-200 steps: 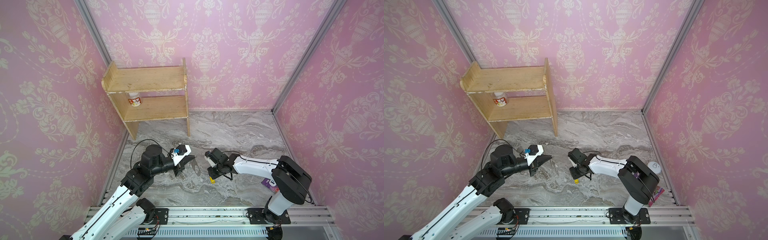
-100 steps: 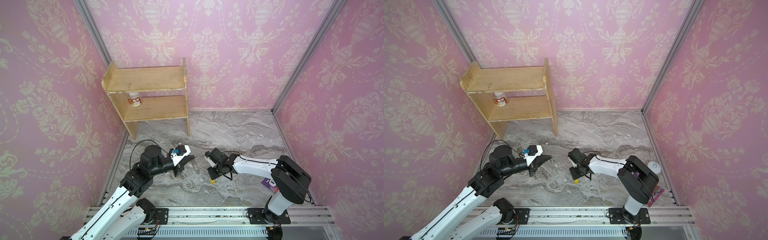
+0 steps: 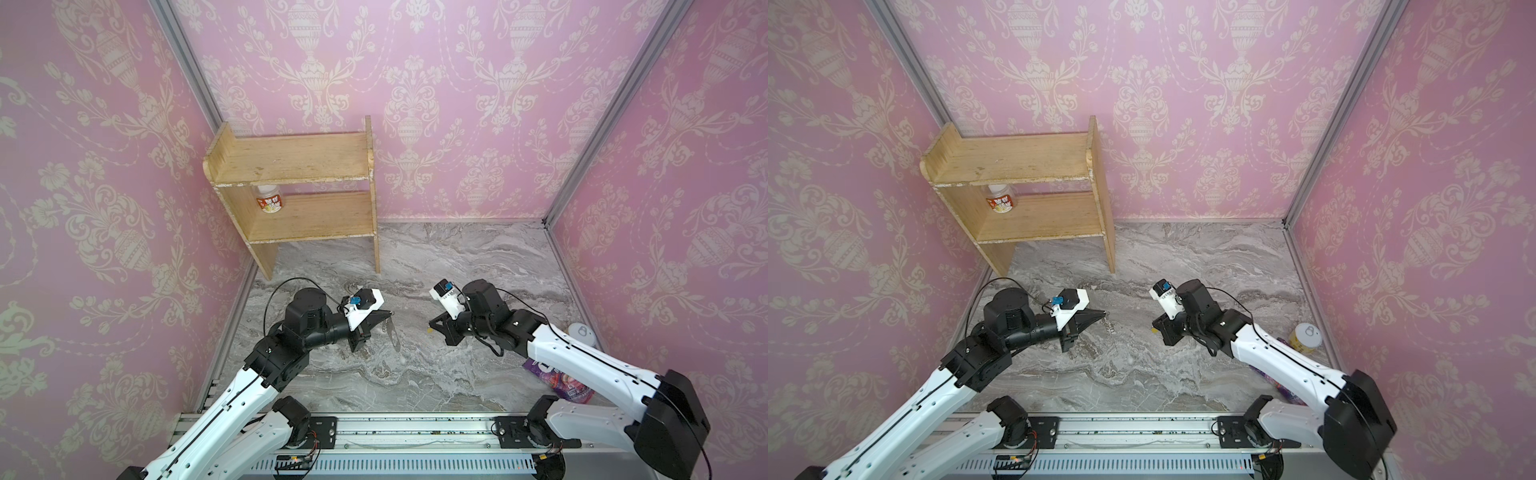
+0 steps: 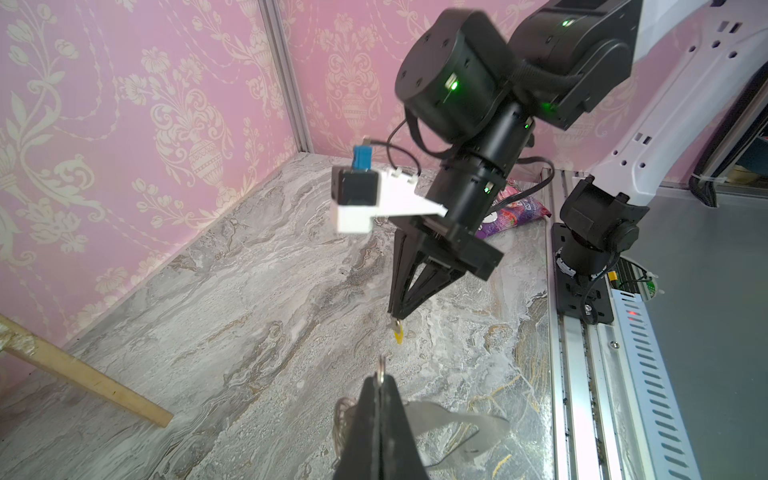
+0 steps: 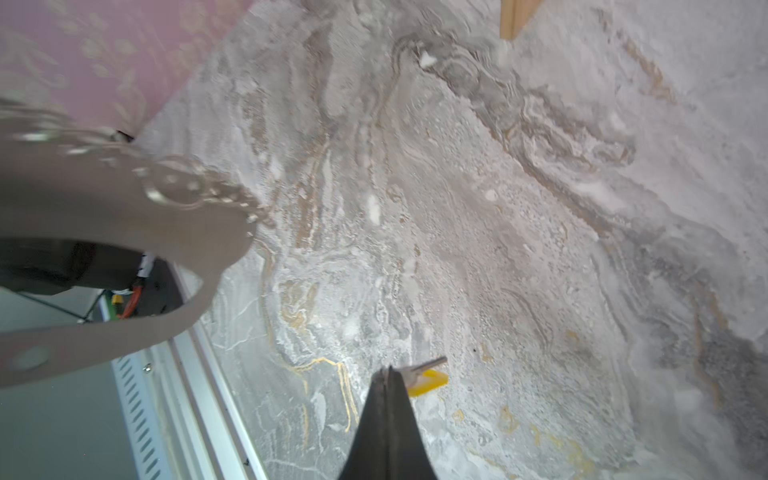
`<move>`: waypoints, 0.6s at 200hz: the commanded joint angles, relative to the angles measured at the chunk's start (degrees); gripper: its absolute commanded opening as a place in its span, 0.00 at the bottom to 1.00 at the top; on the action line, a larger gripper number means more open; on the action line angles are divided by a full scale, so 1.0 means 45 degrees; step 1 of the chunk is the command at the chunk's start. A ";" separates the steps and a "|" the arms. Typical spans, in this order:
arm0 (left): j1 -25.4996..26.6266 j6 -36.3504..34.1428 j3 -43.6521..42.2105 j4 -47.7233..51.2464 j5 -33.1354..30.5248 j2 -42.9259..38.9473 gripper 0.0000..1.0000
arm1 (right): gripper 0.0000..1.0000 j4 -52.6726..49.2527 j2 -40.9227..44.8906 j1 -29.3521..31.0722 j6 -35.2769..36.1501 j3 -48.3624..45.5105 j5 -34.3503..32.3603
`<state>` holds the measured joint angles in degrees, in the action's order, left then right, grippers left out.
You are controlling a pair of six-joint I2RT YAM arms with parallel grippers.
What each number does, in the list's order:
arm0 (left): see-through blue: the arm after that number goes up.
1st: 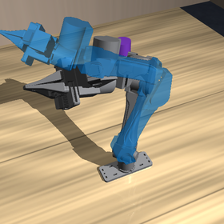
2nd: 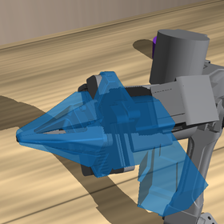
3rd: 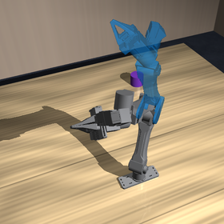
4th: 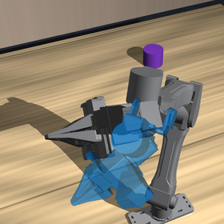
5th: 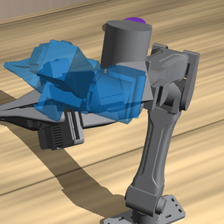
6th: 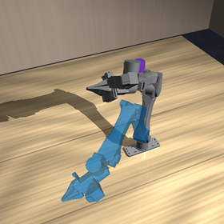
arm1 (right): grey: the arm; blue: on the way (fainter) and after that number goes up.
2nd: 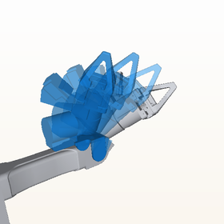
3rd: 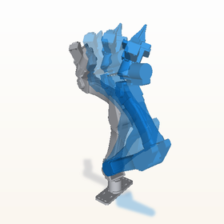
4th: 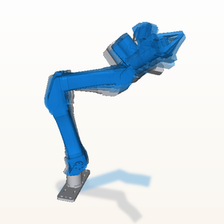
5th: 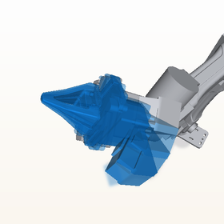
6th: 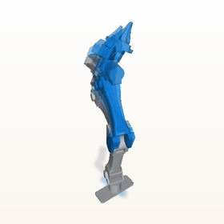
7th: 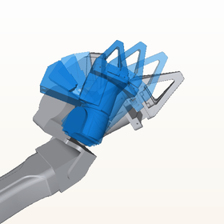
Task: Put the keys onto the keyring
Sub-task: 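Raise the key with the right gripper up to the plate's ring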
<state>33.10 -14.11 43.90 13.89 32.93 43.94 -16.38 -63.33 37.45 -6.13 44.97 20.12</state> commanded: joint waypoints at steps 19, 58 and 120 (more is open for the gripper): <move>-0.0090 0.0146 0.0872 -0.0527 0.1314 0.0591 0.00 | 0.00 -0.0349 0.2008 -0.0864 0.2062 0.0060 0.3613; 0.0045 0.0281 0.1300 -0.0817 0.1969 0.1026 0.00 | 0.00 -0.0561 0.2092 -0.1193 0.2284 0.0835 0.5912; 0.0507 0.0344 0.2748 -0.0396 0.3354 0.1839 0.00 | 0.00 -0.1246 0.2077 -0.1250 0.3102 0.2511 0.7499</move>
<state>34.41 -12.99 52.18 12.03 43.13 51.55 -19.51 -54.13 32.32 4.62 51.37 48.16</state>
